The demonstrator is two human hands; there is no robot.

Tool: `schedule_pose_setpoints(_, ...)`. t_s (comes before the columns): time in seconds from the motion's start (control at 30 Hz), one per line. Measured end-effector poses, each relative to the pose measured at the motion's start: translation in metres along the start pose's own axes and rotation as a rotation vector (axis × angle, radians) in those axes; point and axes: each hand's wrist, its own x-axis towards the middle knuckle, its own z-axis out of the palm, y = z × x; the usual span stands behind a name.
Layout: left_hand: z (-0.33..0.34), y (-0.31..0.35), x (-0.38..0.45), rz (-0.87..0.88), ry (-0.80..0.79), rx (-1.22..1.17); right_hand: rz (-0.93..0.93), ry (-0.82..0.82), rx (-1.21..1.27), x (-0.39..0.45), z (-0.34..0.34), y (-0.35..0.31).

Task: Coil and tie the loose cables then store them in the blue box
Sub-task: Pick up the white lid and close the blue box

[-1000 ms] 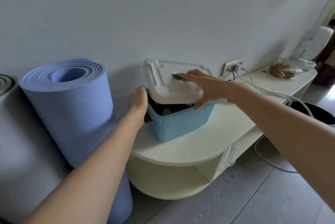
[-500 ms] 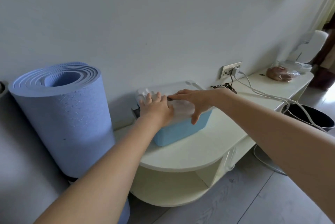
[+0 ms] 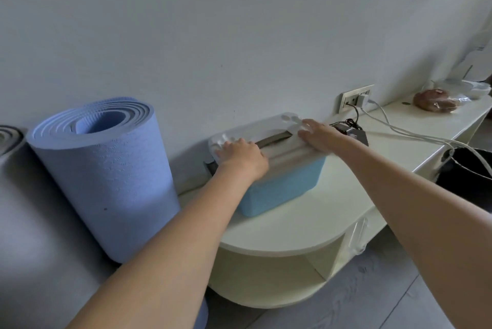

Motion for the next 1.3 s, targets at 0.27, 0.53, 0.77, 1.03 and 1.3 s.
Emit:
schedule_pose_setpoints(0.27,-0.013,-0.004,-0.001,0.025,0.079,0.053,0.296,-0.003,0.614,0.011,0.006,0.014)
schedule_pose_setpoints(0.53,-0.018,0.030,-0.024,-0.010,-0.195,0.105,0.389,-0.248,0.702,-0.055,-0.011,0.023)
schedule_pose_setpoints(0.77,-0.026,0.035,-0.035,-0.064,-0.206,0.083,0.369,-0.014,0.607,-0.049,0.006,0.007)
schedule_pose_setpoints(1.03,-0.019,0.043,-0.030,-0.049,-0.197,0.141,0.222,0.099,-0.093,-0.041,0.008,0.004)
schedule_pose_setpoints(1.3,-0.004,-0.044,-0.040,-0.081,0.358,-0.299,-0.253,-0.235,-0.404,-0.062,0.012,-0.092)
